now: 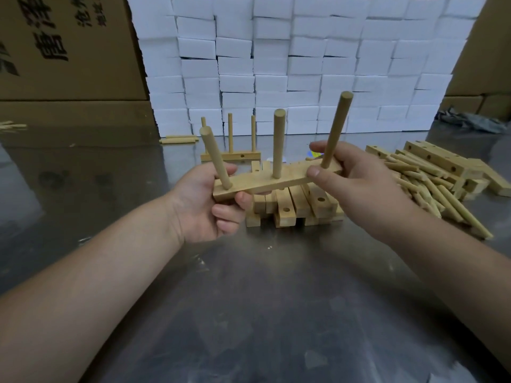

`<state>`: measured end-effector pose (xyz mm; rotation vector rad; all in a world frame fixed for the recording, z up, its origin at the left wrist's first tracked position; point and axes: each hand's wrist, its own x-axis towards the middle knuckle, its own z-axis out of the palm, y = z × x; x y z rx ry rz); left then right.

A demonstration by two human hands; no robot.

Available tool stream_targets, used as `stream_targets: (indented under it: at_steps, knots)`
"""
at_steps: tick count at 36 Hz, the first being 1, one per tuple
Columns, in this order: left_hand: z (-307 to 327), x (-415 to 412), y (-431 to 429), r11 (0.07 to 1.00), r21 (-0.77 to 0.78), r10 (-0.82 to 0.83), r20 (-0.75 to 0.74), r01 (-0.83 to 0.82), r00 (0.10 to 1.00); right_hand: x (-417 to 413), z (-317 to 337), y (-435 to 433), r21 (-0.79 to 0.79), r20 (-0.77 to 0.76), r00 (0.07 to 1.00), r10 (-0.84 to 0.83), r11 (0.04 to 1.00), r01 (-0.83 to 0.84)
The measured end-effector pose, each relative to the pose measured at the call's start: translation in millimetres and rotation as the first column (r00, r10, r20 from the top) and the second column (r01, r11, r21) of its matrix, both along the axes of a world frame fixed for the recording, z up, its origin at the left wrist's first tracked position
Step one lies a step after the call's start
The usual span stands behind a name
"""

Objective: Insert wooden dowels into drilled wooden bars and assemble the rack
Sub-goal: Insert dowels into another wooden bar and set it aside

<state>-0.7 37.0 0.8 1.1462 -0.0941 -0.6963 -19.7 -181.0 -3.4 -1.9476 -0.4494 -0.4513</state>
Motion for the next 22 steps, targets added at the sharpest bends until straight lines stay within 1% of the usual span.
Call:
stream_targets:
  at_steps: [3, 5, 7, 8, 10, 12, 13, 15, 16, 18, 20, 22]
  knots:
    - [2, 0, 2, 0.998, -0.052, 0.025, -0.033, -0.027, 0.999, 0, 2, -2, -0.009, -0.003, 0.998, 0.069, 0.998, -0.069]
    - [3, -1, 3, 0.998, -0.056, 0.037, -0.032, -0.038, 0.999, 2, 1, -3, -0.012, 0.002, 0.997, 0.072, 0.997, -0.072]
    - [3, -2, 2, 0.994, -0.030, 0.102, -0.004, -0.102, 0.995, 3, 0, -2, 0.008, -0.003, 0.999, 0.051, 0.999, -0.051]
    - [3, -1, 1, 0.987, -0.003, 0.163, 0.028, -0.163, 0.986, 4, -1, -2, 0.026, -0.009, 0.999, 0.040, 0.999, -0.039]
    - [-1, 3, -3, 0.937, 0.083, 0.322, 0.166, -0.339, 0.932, 4, -1, -1, 0.066, -0.012, 1.000, 0.008, 0.998, -0.007]
    - [-5, 6, -8, 0.839, 0.158, 0.445, 0.349, -0.520, 0.825, 5, -2, -1, 0.105, -0.013, 0.999, -0.045, 0.993, 0.046]
    - [-7, 7, -10, 0.792, 0.177, 0.470, 0.433, -0.584, 0.769, 5, -2, -1, 0.125, -0.022, 0.997, -0.068, 0.990, 0.071]
    - [-10, 6, -12, 0.723, 0.191, 0.458, 0.588, -0.664, 0.667, 6, -2, -1, 0.155, -0.042, 0.995, -0.094, 0.983, 0.099]
    - [-11, 4, -12, 0.699, 0.200, 0.422, 0.660, -0.687, 0.621, 7, -3, -1, 0.160, -0.045, 0.993, -0.107, 0.981, 0.113]
    - [-12, 2, -12, 0.642, 0.246, 0.295, 0.795, -0.726, 0.530, 7, -3, -2, 0.159, -0.040, 0.989, -0.139, 0.977, 0.144]
    - [-14, 0, -11, 0.610, 0.263, 0.216, 0.853, -0.748, 0.476, 6, -3, -1, 0.160, -0.038, 0.987, -0.154, 0.974, 0.158]
    - [-14, 0, -10, 0.616, 0.259, 0.204, 0.860, -0.744, 0.468, 5, -3, 0, 0.153, -0.023, 0.985, -0.172, 0.973, 0.174]
